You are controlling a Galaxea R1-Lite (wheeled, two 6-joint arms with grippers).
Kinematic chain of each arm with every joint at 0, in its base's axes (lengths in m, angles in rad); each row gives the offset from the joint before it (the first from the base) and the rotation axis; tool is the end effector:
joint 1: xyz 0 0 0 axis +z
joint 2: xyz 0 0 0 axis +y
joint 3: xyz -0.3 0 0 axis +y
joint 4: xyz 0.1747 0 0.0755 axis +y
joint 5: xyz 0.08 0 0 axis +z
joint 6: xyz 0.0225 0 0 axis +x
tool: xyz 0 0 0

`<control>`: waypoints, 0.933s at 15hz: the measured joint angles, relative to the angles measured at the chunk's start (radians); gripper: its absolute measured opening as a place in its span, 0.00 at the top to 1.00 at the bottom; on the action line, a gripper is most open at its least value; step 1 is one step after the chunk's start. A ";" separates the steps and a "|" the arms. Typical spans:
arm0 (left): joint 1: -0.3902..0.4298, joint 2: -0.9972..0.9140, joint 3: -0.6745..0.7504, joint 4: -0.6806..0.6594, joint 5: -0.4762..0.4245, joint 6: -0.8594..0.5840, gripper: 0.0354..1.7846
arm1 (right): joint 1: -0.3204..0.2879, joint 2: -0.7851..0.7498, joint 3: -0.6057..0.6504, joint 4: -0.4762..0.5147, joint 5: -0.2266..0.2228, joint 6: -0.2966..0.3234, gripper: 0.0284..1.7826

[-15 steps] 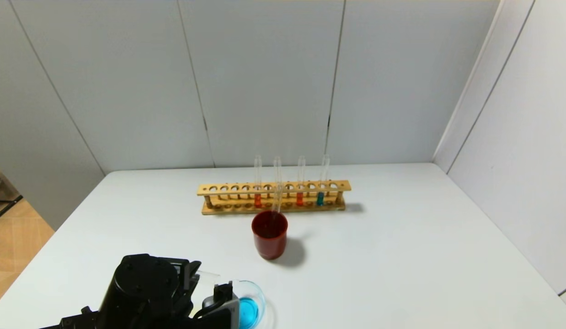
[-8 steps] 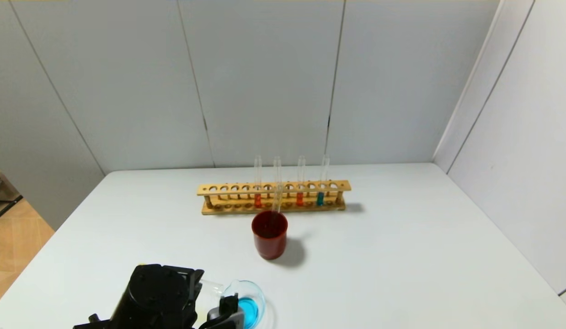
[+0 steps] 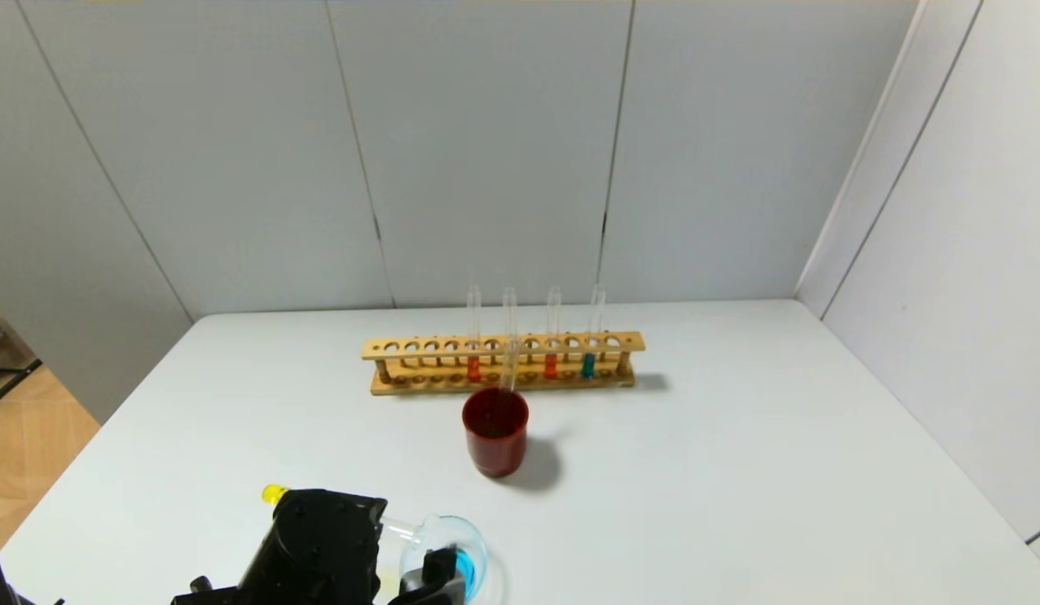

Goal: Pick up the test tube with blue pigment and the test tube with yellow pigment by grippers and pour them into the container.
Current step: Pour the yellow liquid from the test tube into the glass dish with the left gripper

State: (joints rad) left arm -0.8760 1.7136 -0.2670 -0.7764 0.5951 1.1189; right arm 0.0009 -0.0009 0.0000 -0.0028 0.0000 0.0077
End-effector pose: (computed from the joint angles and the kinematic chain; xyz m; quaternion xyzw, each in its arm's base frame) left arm 0.1483 -0.1583 0.0717 0.6833 0.1365 -0.2415 0.6754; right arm -0.0229 0.0000 0.0758 0.0039 -0.0018 0.0005 1.0000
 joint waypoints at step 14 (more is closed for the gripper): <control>-0.018 0.013 -0.015 -0.001 0.020 0.201 0.83 | 0.001 0.000 0.000 0.000 0.000 0.000 0.02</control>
State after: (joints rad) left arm -0.8943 1.7262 -0.2817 -0.7779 0.6147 1.3200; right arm 0.0017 -0.0009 0.0000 -0.0028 0.0000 0.0077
